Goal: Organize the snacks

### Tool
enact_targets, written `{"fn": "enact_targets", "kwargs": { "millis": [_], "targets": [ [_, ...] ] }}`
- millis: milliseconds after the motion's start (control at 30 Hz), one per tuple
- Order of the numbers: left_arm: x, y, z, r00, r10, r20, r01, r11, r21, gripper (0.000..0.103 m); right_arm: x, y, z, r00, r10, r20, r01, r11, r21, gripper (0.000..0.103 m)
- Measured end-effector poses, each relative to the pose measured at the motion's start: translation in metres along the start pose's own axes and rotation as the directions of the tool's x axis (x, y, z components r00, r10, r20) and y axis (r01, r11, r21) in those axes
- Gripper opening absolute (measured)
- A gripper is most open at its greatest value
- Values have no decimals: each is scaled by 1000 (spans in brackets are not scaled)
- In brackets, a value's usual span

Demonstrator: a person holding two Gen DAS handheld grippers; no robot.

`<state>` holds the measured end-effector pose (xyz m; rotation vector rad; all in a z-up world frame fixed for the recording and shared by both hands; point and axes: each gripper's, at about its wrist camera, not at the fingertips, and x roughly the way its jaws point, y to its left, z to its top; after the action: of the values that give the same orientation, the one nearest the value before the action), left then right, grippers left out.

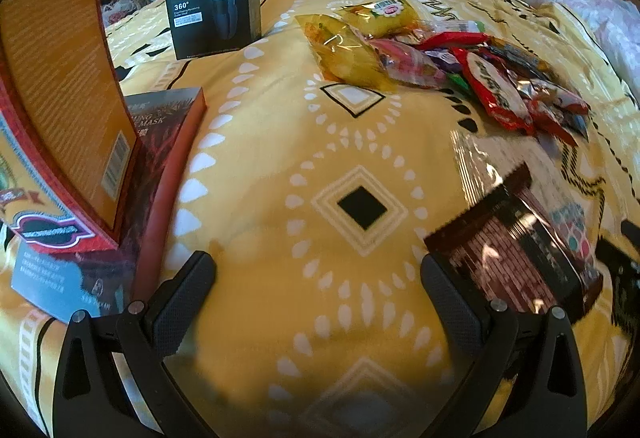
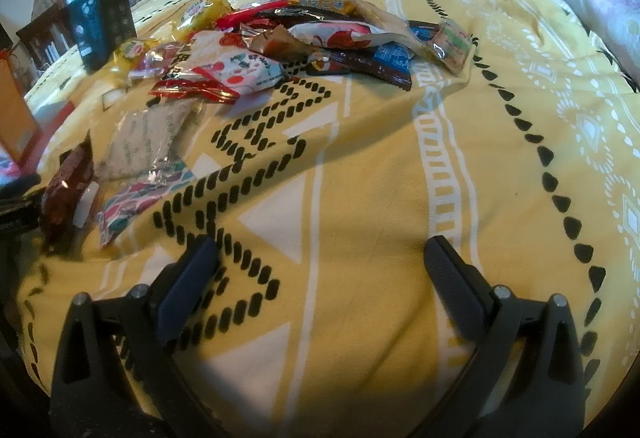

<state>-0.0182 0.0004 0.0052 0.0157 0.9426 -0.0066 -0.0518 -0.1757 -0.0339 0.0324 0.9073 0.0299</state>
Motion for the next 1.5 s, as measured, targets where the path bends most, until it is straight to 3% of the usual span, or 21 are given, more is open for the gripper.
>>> {"fn": "enact_targets", "kwargs": {
  "millis": [100, 200, 300, 367, 500, 767, 933, 1033, 1133, 1200, 1300, 1333, 1400, 1433, 1500],
  "targets": [
    [2, -1, 0, 1000, -7, 1, 7, 1000, 8, 103, -4, -3, 6, 999, 17, -45, -17, 1000, 2, 102],
    [1, -1, 0, 1000, -13, 9, 13, 1000, 8, 103, -20, -4, 25, 996, 74, -40, -74, 997, 12, 68],
    [0, 0, -1, 999, -29, 20, 29, 1000, 4, 102, -40, -9, 62, 989, 143, 23, -144, 989, 26, 57],
    [0, 1, 0, 999, -38, 19, 38, 999, -1, 102, -39, -16, 106, 983, 175, 62, -177, 984, 33, 56],
    [0, 1, 0, 999, -40, 20, 40, 999, -1, 102, 13, -21, 190, 981, 193, 1, -193, 981, 32, 44],
    [-2, 4, -1, 997, -72, 37, 72, 997, -7, 102, 157, 25, 330, 976, 132, -170, -155, 979, -130, 44],
    [0, 3, -1, 997, -67, 31, 67, 998, -6, 102, 208, 61, 371, 958, 131, -254, -188, 959, -214, 45],
    [0, 3, -1, 997, -67, 32, 68, 998, -7, 102, 238, 82, 371, 918, 161, -363, -255, 940, -227, 46],
    [-1, 4, -1, 997, -72, 37, 72, 997, -11, 102, 253, 102, 335, 862, 135, -489, -303, 910, -283, 48],
    [-2, 6, -1, 995, -83, 47, 84, 996, -18, 102, 237, 108, 304, 881, 96, -463, -289, 884, -367, 48],
    [-4, 8, -2, 993, -99, 58, 100, 995, -25, 103, 194, 98, 266, 870, 166, -464, -350, 870, -346, 48],
    [-4, 8, -1, 993, -101, 57, 102, 994, -25, 102, 176, 97, 252, 875, 177, -450, -362, 857, -368, 49],
    [-4, 9, 0, 993, -103, 55, 104, 994, -27, 103, 135, 97, 223, 887, 180, -425, -364, 839, -404, 61],
    [-4, 9, 0, 993, -103, 55, 105, 994, -27, 103, 124, 97, 212, 866, 205, -455, -401, 830, -388, 61],
    [-5, 9, 1, 993, -108, 54, 109, 994, -30, 102, 94, 100, 175, 863, 176, -473, -403, 805, -435, 63]
  ]
}}
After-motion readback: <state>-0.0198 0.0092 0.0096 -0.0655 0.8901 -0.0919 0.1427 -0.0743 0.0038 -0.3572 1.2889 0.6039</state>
